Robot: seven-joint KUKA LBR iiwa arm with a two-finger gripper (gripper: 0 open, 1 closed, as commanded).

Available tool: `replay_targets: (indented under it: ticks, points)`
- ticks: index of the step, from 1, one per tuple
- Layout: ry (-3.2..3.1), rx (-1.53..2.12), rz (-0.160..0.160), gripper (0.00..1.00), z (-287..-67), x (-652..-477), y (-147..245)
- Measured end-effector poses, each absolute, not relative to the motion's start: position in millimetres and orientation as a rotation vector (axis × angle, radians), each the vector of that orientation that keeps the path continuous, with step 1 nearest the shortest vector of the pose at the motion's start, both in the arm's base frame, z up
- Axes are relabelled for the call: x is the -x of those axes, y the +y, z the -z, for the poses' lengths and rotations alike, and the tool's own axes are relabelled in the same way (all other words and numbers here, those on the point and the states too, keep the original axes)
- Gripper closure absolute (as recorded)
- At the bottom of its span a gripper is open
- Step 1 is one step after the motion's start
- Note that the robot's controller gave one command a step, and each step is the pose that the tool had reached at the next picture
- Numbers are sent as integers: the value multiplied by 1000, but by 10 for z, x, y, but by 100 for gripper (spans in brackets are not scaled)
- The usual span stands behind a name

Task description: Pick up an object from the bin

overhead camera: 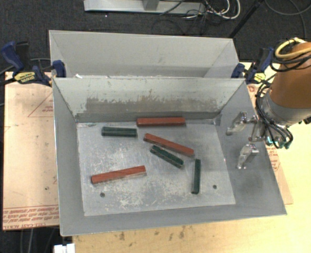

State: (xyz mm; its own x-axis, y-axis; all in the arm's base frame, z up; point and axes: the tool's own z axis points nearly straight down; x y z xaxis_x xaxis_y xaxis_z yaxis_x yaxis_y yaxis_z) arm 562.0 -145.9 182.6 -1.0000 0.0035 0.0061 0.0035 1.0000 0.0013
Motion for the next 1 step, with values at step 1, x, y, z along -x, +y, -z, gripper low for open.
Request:
replay_targets:
  ticks: [1]
  points:
    - [-3143, 1, 0, 0, -1871, -5638, -1451]
